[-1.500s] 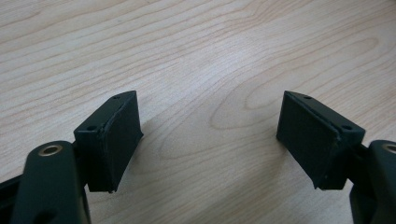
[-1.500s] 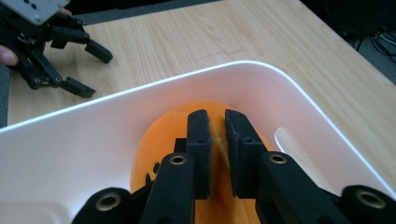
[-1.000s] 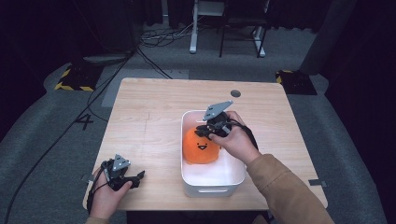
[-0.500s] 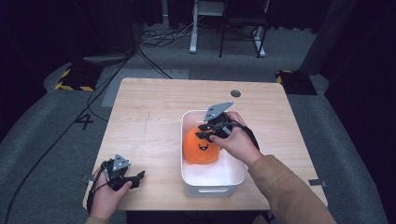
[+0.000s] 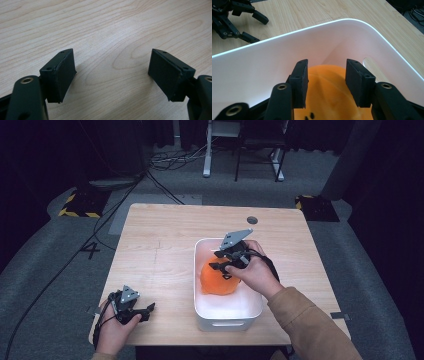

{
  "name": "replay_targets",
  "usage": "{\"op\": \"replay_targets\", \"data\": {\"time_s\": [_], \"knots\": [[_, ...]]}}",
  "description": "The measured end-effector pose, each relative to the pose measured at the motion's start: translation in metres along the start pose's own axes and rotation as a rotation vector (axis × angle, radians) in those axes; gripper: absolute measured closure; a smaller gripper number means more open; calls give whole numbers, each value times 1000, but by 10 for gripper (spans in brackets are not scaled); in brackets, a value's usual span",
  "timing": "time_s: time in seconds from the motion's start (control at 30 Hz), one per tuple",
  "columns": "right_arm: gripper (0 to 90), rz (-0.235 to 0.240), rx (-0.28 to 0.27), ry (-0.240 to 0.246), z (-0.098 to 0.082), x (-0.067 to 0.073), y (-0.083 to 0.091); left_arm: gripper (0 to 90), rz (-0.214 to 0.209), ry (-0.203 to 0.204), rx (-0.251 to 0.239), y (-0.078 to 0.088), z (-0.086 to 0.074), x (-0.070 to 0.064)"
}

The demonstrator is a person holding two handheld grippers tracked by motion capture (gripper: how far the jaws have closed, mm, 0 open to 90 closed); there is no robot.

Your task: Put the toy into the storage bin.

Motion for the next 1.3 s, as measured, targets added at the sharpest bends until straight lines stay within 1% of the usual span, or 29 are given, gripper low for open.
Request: {"op": "replay_targets", "data": {"time_s": [0.07,0.23,0.37,0.4,0.43,0.5,0.53,0.57,0.63,0.67,0.7,0.77,0.8,0.83,0.87,0.9,0.93,0.97,1.0,1.07,1.17,1.2,1.23,1.27,1.3], "knots": [[536,-1,-2,-1,0,0,1,221,-1,1,0,0,0,0],[529,-3,-25,-14,1,-2,6,221,0,0,0,0,0,0],[527,-7,-42,-16,3,-3,14,221,0,0,0,0,0,0],[524,-10,-56,-21,5,-4,19,220,0,0,0,0,0,0],[524,-10,-56,-21,5,-4,19,220,0,0,0,0,0,0],[522,-14,-70,-30,6,-5,25,221,0,0,0,0,0,0],[521,-19,-84,-36,7,-6,32,221,-1,1,0,0,0,0],[521,-19,-84,-36,7,-6,32,221,0,0,0,0,0,0],[519,-22,-99,-38,8,-8,40,221,0,0,0,0,0,0],[518,-33,-113,-43,9,-10,48,221,0,-2,1,0,0,0],[518,-33,-113,-43,9,-10,48,221,0,-2,1,0,0,0],[517,-43,-123,-50,9,-12,57,221,-1,1,0,0,0,0],[515,-52,-135,-53,8,-15,65,221,-1,-2,0,0,0,0],[515,-52,-135,-53,8,-15,65,221,-3,0,0,0,0,0],[514,-63,-144,-63,6,-19,73,221,-9,5,0,0,0,1],[514,-63,-144,-63,6,-19,73,222,-9,5,0,0,0,1],[513,-68,-149,-69,4,-20,77,222,-11,1,2,1,0,1],[509,-80,-153,-76,1,-24,84,223,-4,-4,1,1,0,3],[509,-80,-153,-76,1,-24,84,223,-4,-4,1,1,0,3],[503,-97,-156,-85,-4,-28,92,224,-7,3,-1,1,-1,3],[494,-123,-167,-110,-12,-34,103,224,-3,3,1,1,0,5],[490,-140,-174,-124,-17,-37,111,223,-2,4,0,0,0,6],[490,-140,-174,-124,-17,-37,111,223,0,1,-1,0,0,6],[489,-148,-173,-133,-20,-39,114,223,-7,1,3,0,0,7],[485,-166,-164,-142,-25,-42,122,223,-3,2,3,-1,1,8]]}}
Point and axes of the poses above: each handheld gripper's, and its own axes: y roughly backward along the jaws, z roughly out of its top, x roughly to its left, the point moved 3 cm from there along -y, roughly forward along the jaws, and after that the axes turned 7 degrees about -x, right-handed, at the moved point
